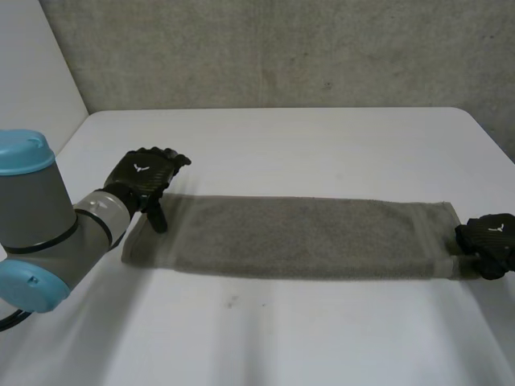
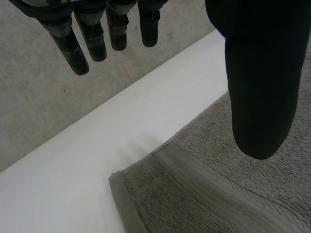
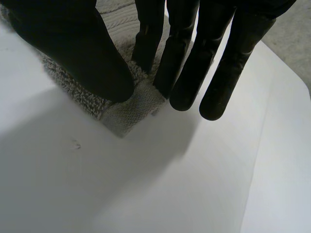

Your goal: Fold the towel.

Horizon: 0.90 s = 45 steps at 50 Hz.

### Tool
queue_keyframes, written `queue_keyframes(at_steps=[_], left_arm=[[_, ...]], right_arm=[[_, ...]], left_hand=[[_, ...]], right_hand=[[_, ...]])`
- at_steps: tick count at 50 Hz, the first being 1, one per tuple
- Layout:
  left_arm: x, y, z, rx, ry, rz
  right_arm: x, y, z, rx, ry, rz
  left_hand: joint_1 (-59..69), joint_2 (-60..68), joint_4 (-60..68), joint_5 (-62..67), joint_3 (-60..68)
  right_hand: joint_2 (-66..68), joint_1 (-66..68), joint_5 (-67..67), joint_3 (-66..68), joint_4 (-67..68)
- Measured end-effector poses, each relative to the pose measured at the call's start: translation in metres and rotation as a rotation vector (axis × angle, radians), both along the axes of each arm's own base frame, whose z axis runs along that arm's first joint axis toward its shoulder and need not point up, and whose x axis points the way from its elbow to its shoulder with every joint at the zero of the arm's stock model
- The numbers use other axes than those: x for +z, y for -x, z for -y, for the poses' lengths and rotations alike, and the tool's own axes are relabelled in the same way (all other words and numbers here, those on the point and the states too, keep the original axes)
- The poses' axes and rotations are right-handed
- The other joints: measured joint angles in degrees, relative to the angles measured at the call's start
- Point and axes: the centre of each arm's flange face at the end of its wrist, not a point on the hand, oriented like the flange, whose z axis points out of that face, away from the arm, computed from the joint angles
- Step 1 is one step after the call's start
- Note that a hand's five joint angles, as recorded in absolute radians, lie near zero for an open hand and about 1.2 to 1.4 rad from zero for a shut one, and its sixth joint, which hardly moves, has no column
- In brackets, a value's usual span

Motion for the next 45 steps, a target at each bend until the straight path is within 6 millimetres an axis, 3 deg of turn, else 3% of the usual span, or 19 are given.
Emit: queue_keyframes(at_steps=[10,21,27,31,36,39,41,42,45], left_arm=[[-0.004,-0.001,-0.004,0.0,-0.016,0.005],[0.0,-0.003,-0.007,0.002,-0.01,0.003],[0.006,-0.004,-0.008,0.004,0.005,-0.002],[0.008,-0.005,-0.008,0.006,0.012,-0.004],[0.01,-0.006,-0.008,0.01,0.018,-0.006],[0.011,-0.006,-0.008,0.012,0.018,-0.006],[0.011,-0.007,-0.008,0.013,0.019,-0.007],[0.011,-0.007,-0.008,0.015,0.02,-0.007],[0.011,-0.007,-0.008,0.015,0.02,-0.007]], right_arm=[[0.0,0.005,0.0,0.005,-0.001,-0.015],[0.018,0.054,0.022,-0.092,0.096,-0.178],[0.036,0.067,0.032,-0.125,0.161,-0.287],[0.052,0.055,0.037,-0.107,0.218,-0.308],[0.089,-0.022,0.031,0.043,0.352,-0.207],[0.104,-0.083,0.011,0.189,0.408,-0.118],[0.108,-0.105,0.001,0.251,0.425,-0.089],[0.111,-0.134,-0.015,0.335,0.446,-0.056],[0.111,-0.134,-0.015,0.335,0.446,-0.056]], left_hand=[[0.0,0.0,0.0,0.0,0.0],[0.0,0.0,0.0,0.0,0.0],[0.0,0.0,0.0,0.0,0.0],[0.0,0.0,0.0,0.0,0.0],[0.0,0.0,0.0,0.0,0.0],[0.0,0.0,0.0,0.0,0.0],[0.0,0.0,0.0,0.0,0.0],[0.0,0.0,0.0,0.0,0.0],[0.0,0.0,0.0,0.0,0.0]], right_hand=[[1.2,0.4,1.6,1.9,1.9],[1.2,0.4,1.9,1.9,2.0],[1.2,0.6,2.0,1.9,2.0],[1.2,0.6,2.1,1.9,2.0],[1.2,1.0,2.2,1.9,2.0],[1.2,1.1,2.3,2.0,2.0],[1.2,1.1,2.3,2.0,2.0],[1.2,1.1,2.3,2.0,2.0],[1.2,1.1,2.3,2.0,2.0]])
